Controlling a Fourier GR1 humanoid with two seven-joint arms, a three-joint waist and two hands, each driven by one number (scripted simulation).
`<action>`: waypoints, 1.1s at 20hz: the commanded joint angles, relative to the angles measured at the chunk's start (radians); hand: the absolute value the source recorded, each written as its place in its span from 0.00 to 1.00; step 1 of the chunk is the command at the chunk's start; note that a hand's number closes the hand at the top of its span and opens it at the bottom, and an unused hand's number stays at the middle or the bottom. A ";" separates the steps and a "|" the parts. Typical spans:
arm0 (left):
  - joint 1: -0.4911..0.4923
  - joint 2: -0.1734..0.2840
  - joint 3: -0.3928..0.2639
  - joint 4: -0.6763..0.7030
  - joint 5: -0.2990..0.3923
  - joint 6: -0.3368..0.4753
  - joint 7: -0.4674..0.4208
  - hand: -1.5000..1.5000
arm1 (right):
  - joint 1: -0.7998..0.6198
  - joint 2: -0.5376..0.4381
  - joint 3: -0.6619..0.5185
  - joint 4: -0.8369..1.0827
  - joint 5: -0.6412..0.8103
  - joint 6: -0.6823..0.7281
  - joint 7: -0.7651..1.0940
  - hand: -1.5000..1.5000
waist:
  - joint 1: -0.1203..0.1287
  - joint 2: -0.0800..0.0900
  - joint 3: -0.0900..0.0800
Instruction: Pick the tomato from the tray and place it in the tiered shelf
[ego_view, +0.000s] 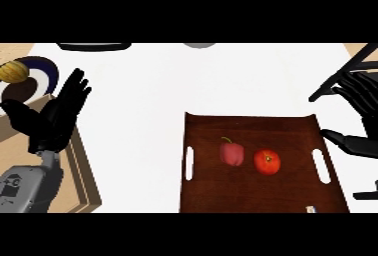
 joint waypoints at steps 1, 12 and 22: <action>0.010 0.010 0.029 0.019 0.015 -0.027 -0.016 0.50 | 0.080 -0.083 0.038 -0.145 -0.021 0.108 0.110 0.00 | -0.011 -0.002 -0.001; 0.027 -0.017 0.001 0.004 0.013 -0.025 -0.008 0.50 | -0.071 -0.484 0.304 -0.361 0.425 0.193 0.548 0.00 | 0.028 -0.002 -0.008; -0.035 -0.011 0.012 -0.051 -0.003 -0.022 0.083 0.50 | -0.272 -0.149 0.652 -0.334 0.665 0.170 0.943 0.00 | 0.019 0.004 0.000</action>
